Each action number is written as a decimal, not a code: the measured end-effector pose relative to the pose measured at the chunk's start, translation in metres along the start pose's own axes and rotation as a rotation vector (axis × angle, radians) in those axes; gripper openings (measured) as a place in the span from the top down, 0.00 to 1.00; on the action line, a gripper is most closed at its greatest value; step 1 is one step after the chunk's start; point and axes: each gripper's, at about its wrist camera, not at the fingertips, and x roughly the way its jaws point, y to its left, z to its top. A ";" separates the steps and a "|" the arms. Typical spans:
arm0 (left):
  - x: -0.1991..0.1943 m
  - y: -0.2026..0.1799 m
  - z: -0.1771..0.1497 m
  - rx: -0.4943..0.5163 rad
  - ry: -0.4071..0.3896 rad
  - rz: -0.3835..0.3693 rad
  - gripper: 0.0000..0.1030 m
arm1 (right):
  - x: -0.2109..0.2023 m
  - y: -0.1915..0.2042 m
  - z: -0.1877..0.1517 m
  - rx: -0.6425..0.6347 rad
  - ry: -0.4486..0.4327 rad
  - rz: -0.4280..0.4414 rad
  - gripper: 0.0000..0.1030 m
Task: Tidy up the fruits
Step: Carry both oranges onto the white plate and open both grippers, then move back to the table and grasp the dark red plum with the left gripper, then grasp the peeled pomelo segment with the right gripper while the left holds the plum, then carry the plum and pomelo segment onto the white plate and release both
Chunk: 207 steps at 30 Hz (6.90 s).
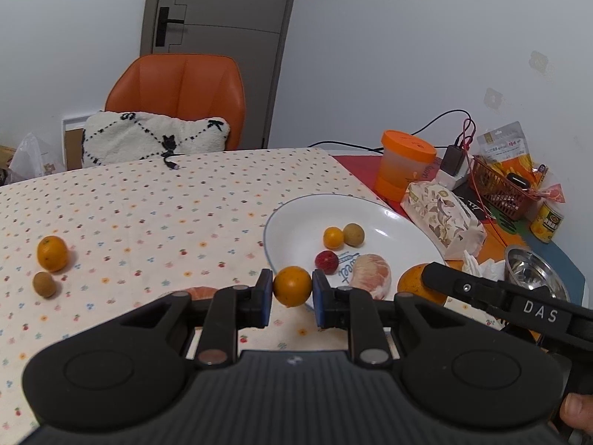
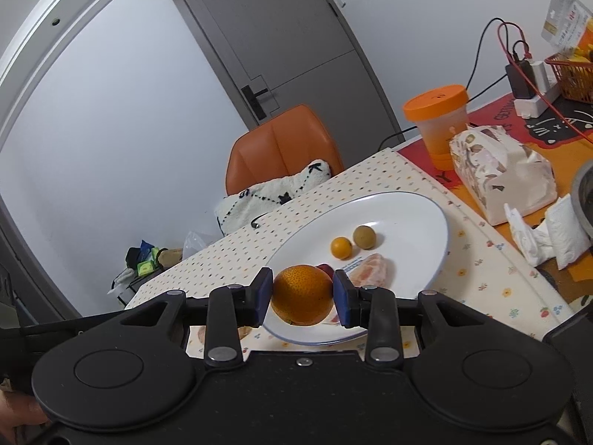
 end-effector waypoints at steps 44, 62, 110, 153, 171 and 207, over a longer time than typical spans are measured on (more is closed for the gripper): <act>-0.006 0.041 -0.008 -0.060 0.003 0.100 0.15 | 0.015 -0.001 -0.008 -0.007 -0.003 -0.059 0.33; -0.034 0.084 -0.033 -0.114 0.004 0.164 0.12 | 0.020 0.045 -0.022 -0.064 0.019 -0.037 0.07; -0.035 0.174 -0.048 -0.279 -0.006 0.210 0.78 | 0.111 0.133 -0.054 -0.255 0.219 -0.008 0.00; -0.054 0.158 -0.027 -0.255 -0.053 0.227 0.78 | 0.129 0.165 -0.068 -0.460 0.215 -0.072 0.36; -0.035 0.096 -0.010 -0.185 -0.065 0.158 0.78 | 0.082 0.133 -0.023 -0.420 0.081 -0.062 0.36; 0.069 0.007 0.034 -0.068 0.043 0.073 0.78 | 0.078 0.005 0.028 -0.266 0.042 -0.222 0.36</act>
